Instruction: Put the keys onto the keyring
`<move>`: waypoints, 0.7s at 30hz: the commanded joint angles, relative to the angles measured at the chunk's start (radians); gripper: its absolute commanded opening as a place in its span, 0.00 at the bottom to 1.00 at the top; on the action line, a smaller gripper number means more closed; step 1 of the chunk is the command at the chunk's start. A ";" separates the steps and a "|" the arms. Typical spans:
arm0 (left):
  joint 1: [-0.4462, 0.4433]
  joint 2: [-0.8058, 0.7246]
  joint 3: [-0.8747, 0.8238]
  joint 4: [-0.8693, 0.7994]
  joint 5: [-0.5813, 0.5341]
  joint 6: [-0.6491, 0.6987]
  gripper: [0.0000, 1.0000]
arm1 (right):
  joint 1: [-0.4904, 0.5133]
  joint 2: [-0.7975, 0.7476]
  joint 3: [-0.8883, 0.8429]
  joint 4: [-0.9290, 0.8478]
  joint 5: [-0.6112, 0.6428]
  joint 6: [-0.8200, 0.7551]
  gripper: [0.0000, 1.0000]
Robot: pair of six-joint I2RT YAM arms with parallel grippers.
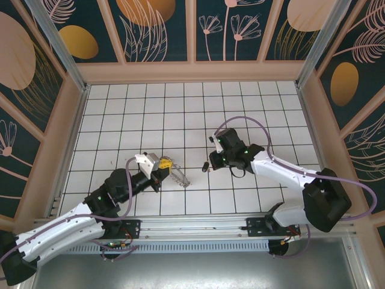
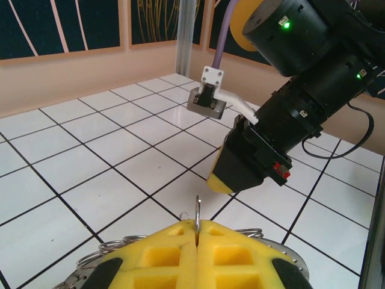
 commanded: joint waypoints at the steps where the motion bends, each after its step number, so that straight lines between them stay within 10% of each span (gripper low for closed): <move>1: -0.004 -0.036 0.011 0.075 0.001 0.010 0.00 | -0.005 0.042 0.024 -0.116 -0.022 0.024 0.08; 6: -0.005 -0.053 0.002 0.091 0.007 0.005 0.00 | -0.008 0.131 -0.018 0.050 -0.057 0.100 0.33; 21: -0.005 -0.067 0.002 0.074 -0.013 0.000 0.00 | -0.065 0.243 -0.061 0.294 -0.080 0.182 0.32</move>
